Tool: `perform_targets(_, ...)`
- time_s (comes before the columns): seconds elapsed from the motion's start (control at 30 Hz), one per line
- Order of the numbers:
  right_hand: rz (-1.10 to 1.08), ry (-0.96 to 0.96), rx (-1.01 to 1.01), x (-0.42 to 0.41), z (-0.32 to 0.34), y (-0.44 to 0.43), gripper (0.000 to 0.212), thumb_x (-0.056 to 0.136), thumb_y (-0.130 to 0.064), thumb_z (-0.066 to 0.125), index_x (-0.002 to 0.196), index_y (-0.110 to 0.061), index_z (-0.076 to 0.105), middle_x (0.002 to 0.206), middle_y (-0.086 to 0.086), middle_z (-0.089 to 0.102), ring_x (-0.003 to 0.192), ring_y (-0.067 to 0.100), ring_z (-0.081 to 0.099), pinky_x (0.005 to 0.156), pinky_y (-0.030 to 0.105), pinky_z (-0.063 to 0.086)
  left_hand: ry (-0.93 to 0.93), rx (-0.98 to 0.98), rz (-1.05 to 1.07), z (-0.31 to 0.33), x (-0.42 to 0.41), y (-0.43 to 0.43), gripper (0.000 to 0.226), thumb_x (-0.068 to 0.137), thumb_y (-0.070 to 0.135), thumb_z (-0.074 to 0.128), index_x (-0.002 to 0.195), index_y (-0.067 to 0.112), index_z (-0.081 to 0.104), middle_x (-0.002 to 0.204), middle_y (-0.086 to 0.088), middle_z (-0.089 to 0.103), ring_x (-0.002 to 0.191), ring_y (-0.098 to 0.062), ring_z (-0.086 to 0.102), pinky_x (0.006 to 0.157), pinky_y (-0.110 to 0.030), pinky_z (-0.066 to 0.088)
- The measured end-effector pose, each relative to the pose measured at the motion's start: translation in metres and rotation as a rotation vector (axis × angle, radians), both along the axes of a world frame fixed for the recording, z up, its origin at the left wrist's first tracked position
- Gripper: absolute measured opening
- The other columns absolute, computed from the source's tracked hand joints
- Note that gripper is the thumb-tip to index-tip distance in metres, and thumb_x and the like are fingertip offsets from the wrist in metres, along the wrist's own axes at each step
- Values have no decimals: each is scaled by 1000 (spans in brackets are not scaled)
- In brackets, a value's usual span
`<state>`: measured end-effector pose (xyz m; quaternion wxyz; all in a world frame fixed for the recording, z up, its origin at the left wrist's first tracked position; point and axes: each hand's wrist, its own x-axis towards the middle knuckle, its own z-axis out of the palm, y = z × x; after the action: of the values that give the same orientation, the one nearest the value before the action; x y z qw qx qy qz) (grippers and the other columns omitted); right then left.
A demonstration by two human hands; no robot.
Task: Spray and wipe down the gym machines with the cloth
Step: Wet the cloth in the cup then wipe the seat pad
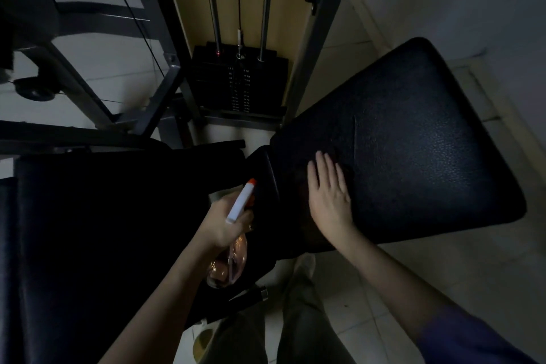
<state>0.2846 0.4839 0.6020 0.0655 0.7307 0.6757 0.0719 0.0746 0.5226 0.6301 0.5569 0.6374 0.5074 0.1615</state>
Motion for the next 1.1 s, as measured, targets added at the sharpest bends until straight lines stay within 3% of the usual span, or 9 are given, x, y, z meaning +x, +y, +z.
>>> perform_targets(0.17,89,-55,-208,-21,-18,36,40,75,3,55,113,1,63,128,19,57,125,33,49,108,45,32,-20,11,27,-5,1,6,21,70,22,50,78,38,41,72,5,51,60,-2,50,57,-12,41)
perform_targets(0.3,258,-127,-524,-24,-28,14,46,96,-14,39,142,-8,37,153,12,25,145,29,8,114,46,-9,-5,-21,65,-14,-4,13,14,72,22,54,86,26,52,74,0,56,64,-13,55,61,-27,46)
perform_targets(0.43,170,-84,-296,-3,6,18,59,65,-12,78,122,-6,61,128,17,57,125,33,48,110,53,24,-18,-16,55,-21,-8,20,23,74,19,55,89,1,58,72,-1,54,61,-15,53,58,-32,44)
perform_targets(0.53,111,-90,-49,19,12,46,62,56,-1,80,116,-5,65,115,20,64,110,36,59,98,52,41,-15,11,59,-19,-8,24,31,72,20,53,92,-4,57,72,-3,55,61,-15,53,60,-33,44)
perform_targets(0.7,119,-119,-167,-2,1,114,57,90,-5,51,144,-12,33,153,15,26,142,32,19,116,44,5,-30,4,53,-18,-6,27,9,76,20,58,85,19,56,75,-3,56,66,-17,55,63,-32,46)
perform_targets(0.83,216,-117,-352,-25,-30,105,49,98,-15,40,146,-15,28,157,10,11,145,28,5,116,41,-6,-11,57,28,-21,-9,31,43,66,43,49,94,10,56,76,-2,55,66,-17,54,65,-33,46)
perform_targets(0.93,305,-70,-402,-21,-33,69,41,92,-15,50,134,-13,50,150,13,32,142,28,23,116,39,3,15,35,35,-27,-12,35,57,62,48,45,95,3,59,74,0,55,66,-19,55,67,-38,48)
perform_targets(1.03,320,-16,-327,-7,-24,53,45,48,-9,86,91,-9,74,109,15,68,108,30,62,100,45,41,17,1,49,-33,-11,36,39,69,35,53,92,5,58,72,2,54,64,-17,54,66,-40,47)
perform_targets(1.1,244,-23,-273,3,-21,66,50,40,-2,87,88,-5,74,104,17,69,103,33,64,95,48,45,5,-17,81,-34,-10,37,33,70,26,54,93,3,59,71,3,54,62,-13,54,64,-34,45)
